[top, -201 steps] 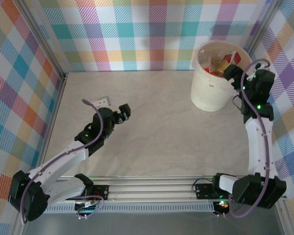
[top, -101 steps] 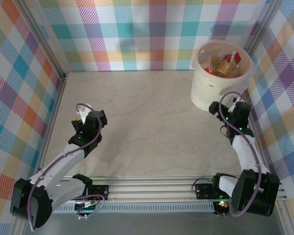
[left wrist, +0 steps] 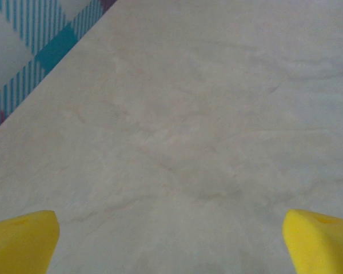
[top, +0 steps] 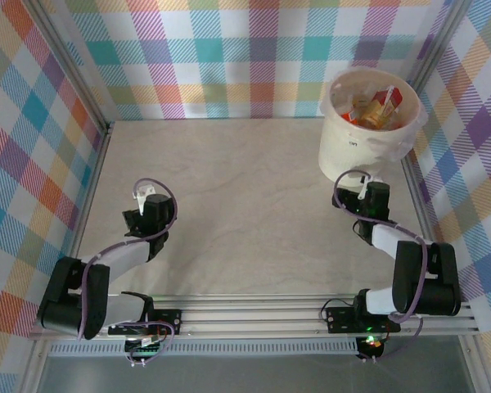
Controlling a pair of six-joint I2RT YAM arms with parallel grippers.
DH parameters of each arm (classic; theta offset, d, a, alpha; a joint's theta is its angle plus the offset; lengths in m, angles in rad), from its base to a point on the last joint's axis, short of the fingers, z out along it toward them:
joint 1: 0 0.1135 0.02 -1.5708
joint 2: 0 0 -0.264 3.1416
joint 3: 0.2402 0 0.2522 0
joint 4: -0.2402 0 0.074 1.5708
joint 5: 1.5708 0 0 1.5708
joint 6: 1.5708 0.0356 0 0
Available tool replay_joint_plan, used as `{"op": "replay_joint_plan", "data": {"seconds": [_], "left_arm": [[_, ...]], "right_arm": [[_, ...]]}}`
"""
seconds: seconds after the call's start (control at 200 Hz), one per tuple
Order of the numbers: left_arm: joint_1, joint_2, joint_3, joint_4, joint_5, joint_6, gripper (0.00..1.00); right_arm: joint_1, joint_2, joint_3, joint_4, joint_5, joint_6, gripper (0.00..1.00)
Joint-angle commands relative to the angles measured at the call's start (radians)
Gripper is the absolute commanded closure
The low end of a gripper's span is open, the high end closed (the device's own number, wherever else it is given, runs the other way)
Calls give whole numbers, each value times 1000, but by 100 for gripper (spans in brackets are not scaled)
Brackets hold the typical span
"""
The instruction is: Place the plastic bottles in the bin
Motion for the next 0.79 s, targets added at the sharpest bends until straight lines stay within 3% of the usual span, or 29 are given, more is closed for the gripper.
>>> {"op": "replay_joint_plan", "data": {"seconds": [0.0,0.225,0.34,0.405,0.465,0.525,0.79], "left_arm": [[22,46,3,177,56,74,0],[54,149,5,366,181,135,0],[63,235,-15,490,263,164,0],[85,250,-24,508,299,153,0],[89,298,-54,624,288,151,0],[92,275,-34,540,280,133,0],[99,286,-21,532,278,128,0]], "right_arm": [[8,19,-49,275,-40,-73,0],[61,174,-154,648,-122,-180,0],[64,166,-82,494,-4,-138,0],[67,158,-85,482,0,-138,0],[68,157,-87,483,5,-140,0],[70,162,-83,485,5,-141,0],[71,161,-80,474,0,-145,0]]}}
